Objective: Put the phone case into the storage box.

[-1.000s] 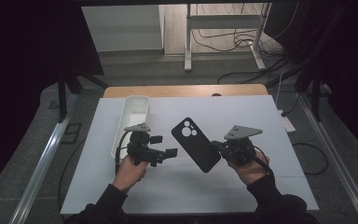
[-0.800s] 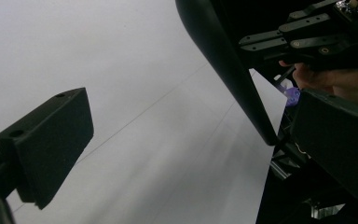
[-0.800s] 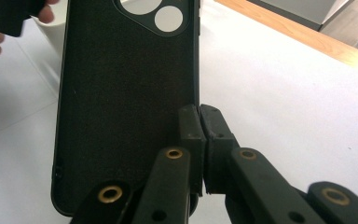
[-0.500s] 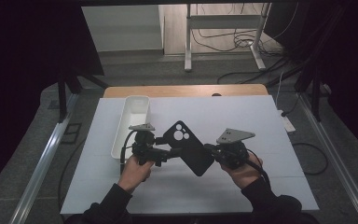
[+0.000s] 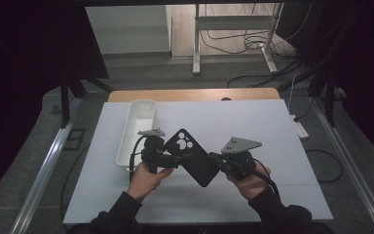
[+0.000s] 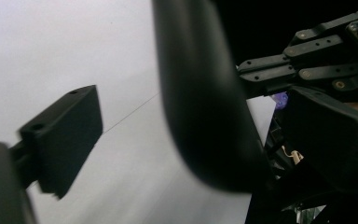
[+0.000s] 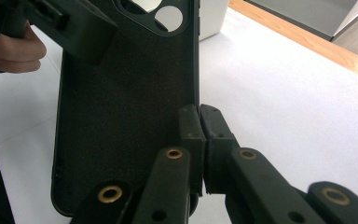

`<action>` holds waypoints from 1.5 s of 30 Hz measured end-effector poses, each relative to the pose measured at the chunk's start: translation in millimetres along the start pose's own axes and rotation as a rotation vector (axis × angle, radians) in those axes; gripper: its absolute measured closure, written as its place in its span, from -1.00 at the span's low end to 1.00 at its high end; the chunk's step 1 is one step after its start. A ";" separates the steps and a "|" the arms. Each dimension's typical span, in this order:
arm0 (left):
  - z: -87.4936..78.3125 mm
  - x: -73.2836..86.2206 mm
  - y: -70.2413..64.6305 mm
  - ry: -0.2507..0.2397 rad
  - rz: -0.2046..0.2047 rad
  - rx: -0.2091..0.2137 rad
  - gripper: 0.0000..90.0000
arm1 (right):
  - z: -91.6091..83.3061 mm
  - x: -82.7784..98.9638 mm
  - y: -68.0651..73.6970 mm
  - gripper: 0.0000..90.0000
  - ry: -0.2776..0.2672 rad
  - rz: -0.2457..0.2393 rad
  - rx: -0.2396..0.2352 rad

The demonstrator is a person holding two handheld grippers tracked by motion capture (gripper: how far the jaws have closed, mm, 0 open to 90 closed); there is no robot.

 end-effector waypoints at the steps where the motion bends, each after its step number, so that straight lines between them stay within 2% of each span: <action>1: -0.3 -0.1 -0.7 0.000 0.002 -0.002 -0.69 | 0.2 -0.1 0.7 0.97 -0.001 -0.003 0.000; 3: -0.6 0.0 -1.1 0.001 0.002 0.004 -0.52 | 0.3 -0.2 1.0 0.97 -0.001 -0.004 -0.001; 4: -0.7 0.1 -1.4 0.000 -0.003 0.014 -0.52 | 0.3 -0.2 1.3 0.97 -0.002 -0.005 0.000; 5: -0.8 0.3 -1.5 0.002 -0.008 0.024 -0.28 | 0.3 -0.3 1.8 0.97 -0.004 -0.007 0.004; 6: -0.9 0.8 -1.5 0.008 -0.014 0.041 -0.18 | 0.2 -0.3 2.0 0.97 -0.005 -0.008 0.007; 8: -0.7 1.2 -1.4 0.011 -0.019 0.052 -0.12 | 0.1 -0.4 2.2 0.97 -0.006 -0.009 0.007; 10: 0.1 1.8 -2.3 0.021 -0.033 0.081 0.11 | 0.1 -0.6 2.7 0.97 -0.011 -0.012 0.009; 12: 0.8 2.1 -3.0 0.032 -0.039 0.109 0.27 | 0.0 -0.7 3.0 0.97 -0.016 -0.019 0.013; 17: 2.2 2.8 -3.9 0.036 -0.061 0.144 0.69 | 0.4 -0.4 4.0 0.97 -0.020 -0.020 0.014; 21: 2.4 3.2 -3.9 0.037 -0.073 0.134 0.76 | 1.6 0.3 3.8 0.96 -0.019 -0.026 0.017; 23: 2.3 3.5 -3.6 0.034 -0.084 0.137 0.88 | 2.5 0.8 4.1 0.95 -0.018 -0.031 0.016; 26: 2.4 4.2 -3.7 0.039 -0.096 0.130 0.91 | 4.7 1.8 5.6 0.95 -0.008 -0.043 0.027; 32: 1.6 4.0 -4.1 0.030 -0.096 0.134 0.92 | 4.4 1.8 3.1 0.87 -0.014 -0.012 -0.002; 36: -1.0 3.2 -4.1 0.038 -0.076 0.119 0.92 | 0.0 1.6 -2.7 0.53 -0.021 0.031 -0.054; 41: -3.7 3.2 -3.1 0.046 -0.035 0.088 0.92 | -2.7 4.1 -9.8 0.14 -0.001 0.049 -0.070; 42: -4.3 3.1 -2.9 0.048 -0.028 0.087 0.92 | -3.0 4.8 -11.7 -0.01 0.001 0.054 -0.086; 43: -4.3 3.1 -2.9 0.048 -0.028 0.087 0.92 | -3.0 4.8 -11.7 -0.01 0.001 0.054 -0.086; 44: -4.9 3.2 -2.5 0.055 -0.017 0.087 0.92 | -3.2 5.3 -14.5 -0.19 -0.005 0.065 -0.110; 45: -5.2 3.3 -2.2 0.059 -0.011 0.086 0.91 | -3.2 5.5 -15.4 -0.29 -0.007 0.066 -0.119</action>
Point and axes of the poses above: each handheld gripper's, and its own axes: z roughly forward along the jaws, x roughly out of its underside, y roughly to its left, the point moved 3 cm from there along z, roughly forward along the jaws, and after that the axes turned 6 degrees about y, right-handed, at the moved point
